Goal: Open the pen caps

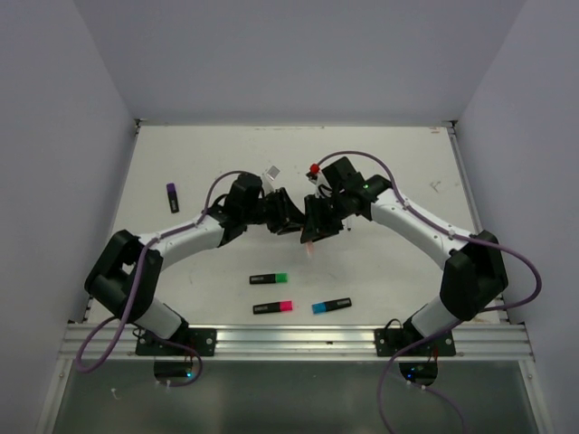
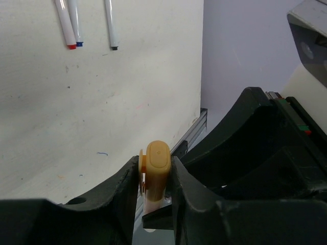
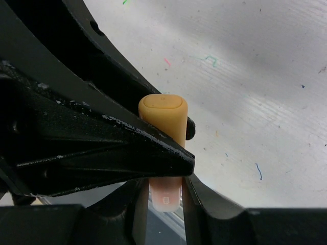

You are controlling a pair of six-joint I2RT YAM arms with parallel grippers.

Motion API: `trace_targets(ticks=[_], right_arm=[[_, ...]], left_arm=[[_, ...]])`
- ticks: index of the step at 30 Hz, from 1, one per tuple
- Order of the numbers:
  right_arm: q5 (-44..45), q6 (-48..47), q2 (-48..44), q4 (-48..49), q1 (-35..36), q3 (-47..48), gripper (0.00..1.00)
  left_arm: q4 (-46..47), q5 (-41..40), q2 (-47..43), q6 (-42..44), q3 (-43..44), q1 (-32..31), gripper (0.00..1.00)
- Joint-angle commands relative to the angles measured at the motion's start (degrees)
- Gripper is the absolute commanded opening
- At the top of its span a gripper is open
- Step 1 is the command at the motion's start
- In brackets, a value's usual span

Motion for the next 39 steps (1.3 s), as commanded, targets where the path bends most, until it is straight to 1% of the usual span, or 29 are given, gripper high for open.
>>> trace_targets(ticks=[1,2,4,5,6,7,10,12,15,16,17,18,19,22,23,24,25,26,27,28,31,32,34,35,37,38,39], right_arm=[[-2.6,0.8,-0.5,1.9,-0.4,1.8,0.0],[-2.6,0.6,-0.5,1.9,-0.4,1.6,0.0],[-2.9,0.3,-0.7,1.8,-0.4,1.1,0.0],[-3.1,0.2,-0.7,1.8,-0.4,0.9,0.0],[-3.1,-0.1,-0.9,1.8,-0.4,0.6,0.03],[-2.6,-0.6,-1.2,1.7,-0.4,-0.1,0.18],[-1.8,-1.4,-2.0,1.6,-0.4,-1.7,0.41],[-1.7,-1.8,-2.2,1.5,-0.4,-2.6,0.43],[-1.8,-1.9,-2.1,2.2,-0.4,-3.3,0.42],[-1.7,-1.9,-2.1,2.4,-0.4,-3.3,0.38],[-1.6,-1.9,-1.6,2.5,-0.4,-3.3,0.32],[-0.7,-2.0,-1.6,2.4,-0.4,-3.0,0.22],[-0.1,-2.1,-1.4,2.2,-0.4,-2.8,0.0],[3.0,-2.9,-1.6,2.1,-0.3,-2.5,0.0],[4.9,-3.1,-2.5,1.7,-0.2,-2.5,0.0],[7.6,-3.7,-3.0,0.8,0.8,-2.4,0.0],[17.5,-5.6,-3.5,-0.4,2.1,-1.6,0.0],[22.5,-6.9,-4.0,-2.7,3.5,-1.0,0.0],[26.8,-8.7,-5.2,-3.6,6.3,-0.7,0.0],[35.1,-9.1,-5.9,-4.1,7.5,-1.1,0.0],[42.3,-9.9,-9.2,-4.3,9.4,-3.6,0.0],[41.3,-9.8,-9.8,-4.1,9.3,-4.2,0.0],[36.9,-9.6,-11.3,-3.3,8.9,-6.0,0.0],[30.0,-9.2,-11.8,-1.3,8.7,-6.7,0.0],[21.2,-6.7,-12.5,0.7,7.0,-8.8,0.0],[15.7,-6.3,-12.6,3.8,5.9,-9.8,0.0],[7.5,-4.3,-12.9,5.2,4.2,-11.7,0.0]], left_arm=[[1.8,0.0,0.7,-0.8,3.3,-0.5,0.32],[1.7,0.0,0.7,-0.7,3.4,-0.5,0.26],[1.6,-0.1,1.2,-0.8,3.6,-0.5,0.18],[1.6,0.0,1.4,-0.8,4.0,-0.5,0.11],[1.5,0.0,1.6,-0.9,4.2,-0.6,0.07],[1.3,-0.1,1.6,-1.0,4.3,-0.6,0.0],[-0.1,-0.7,1.6,-0.5,5.5,-0.5,0.0],[-0.8,-1.2,1.6,-0.3,5.8,-0.5,0.0],[-0.8,-1.5,1.1,-0.8,5.7,-0.5,0.0],[-0.8,-1.5,1.0,-0.9,5.6,-0.5,0.0],[-0.7,-1.5,1.0,-1.0,5.6,-0.5,0.0],[-0.9,-1.6,0.9,-1.1,5.8,-0.5,0.0],[-1.4,-1.8,0.9,-1.1,6.0,-0.5,0.0],[-5.2,-2.8,1.3,-1.0,7.7,-0.6,0.0],[-7.2,-4.3,1.6,-1.1,8.6,-0.5,0.0],[-14.3,-5.4,1.8,-1.1,9.8,-0.5,0.0],[-17.6,-6.5,2.9,-1.4,11.0,-0.5,0.0],[-20.9,-7.4,3.7,-1.8,14.2,-0.2,0.0],[-26.0,-7.4,4.6,-2.3,15.3,0.0,0.0],[-26.6,-7.2,5.8,-2.8,16.1,0.4,0.0],[-25.2,-4.8,7.8,-5.6,16.3,2.5,0.0],[-23.7,-3.3,8.1,-6.5,15.9,3.7,0.0],[-19.2,-3.1,7.9,-6.1,15.9,5.0,0.0],[-17.1,-2.6,7.7,-5.5,15.9,5.3,0.0],[-13.5,-2.5,7.3,-2.5,16.4,5.7,0.0],[-12.0,-2.0,7.3,-1.2,16.5,5.8,0.0],[-11.2,-2.1,6.7,0.4,16.7,5.8,0.0]])
